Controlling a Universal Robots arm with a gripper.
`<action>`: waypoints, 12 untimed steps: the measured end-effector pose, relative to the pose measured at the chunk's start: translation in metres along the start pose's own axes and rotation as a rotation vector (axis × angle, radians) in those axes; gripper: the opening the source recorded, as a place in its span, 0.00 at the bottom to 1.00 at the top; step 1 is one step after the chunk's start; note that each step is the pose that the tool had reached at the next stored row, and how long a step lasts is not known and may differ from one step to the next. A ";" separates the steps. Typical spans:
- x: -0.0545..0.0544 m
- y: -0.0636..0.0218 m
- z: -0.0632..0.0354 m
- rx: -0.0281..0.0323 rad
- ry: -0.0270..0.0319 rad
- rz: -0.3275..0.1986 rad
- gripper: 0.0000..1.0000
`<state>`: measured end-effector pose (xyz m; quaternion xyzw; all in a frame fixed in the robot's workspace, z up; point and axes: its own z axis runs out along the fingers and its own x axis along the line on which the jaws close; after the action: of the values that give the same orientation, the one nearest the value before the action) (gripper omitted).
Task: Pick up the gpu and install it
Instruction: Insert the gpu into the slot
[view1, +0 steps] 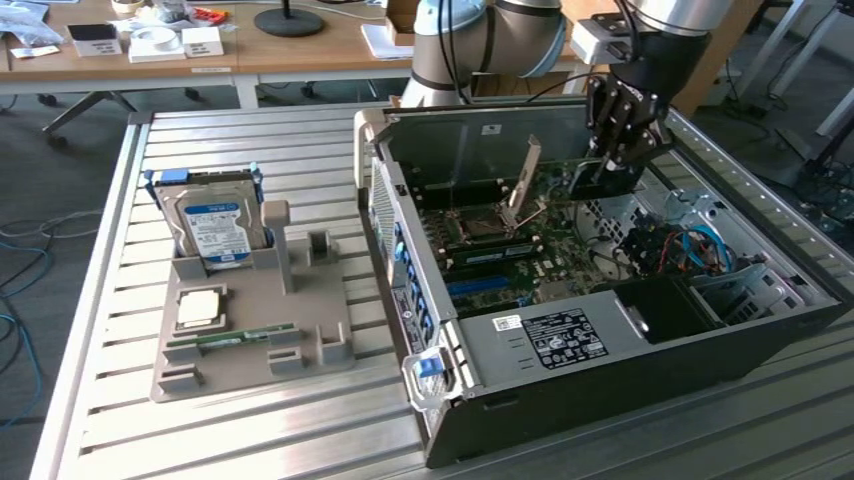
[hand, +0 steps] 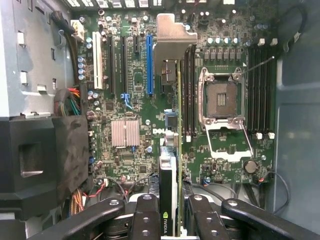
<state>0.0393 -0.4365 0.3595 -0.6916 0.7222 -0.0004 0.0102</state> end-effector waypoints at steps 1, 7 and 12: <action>0.000 0.0005 0.0003 0.0000 0.0001 0.002 0.27; 0.000 0.0018 0.0009 0.0004 0.0009 0.023 0.27; 0.000 0.0019 0.0009 0.0004 0.0010 0.024 0.27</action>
<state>0.0374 -0.4365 0.3586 -0.6828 0.7306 -0.0008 0.0099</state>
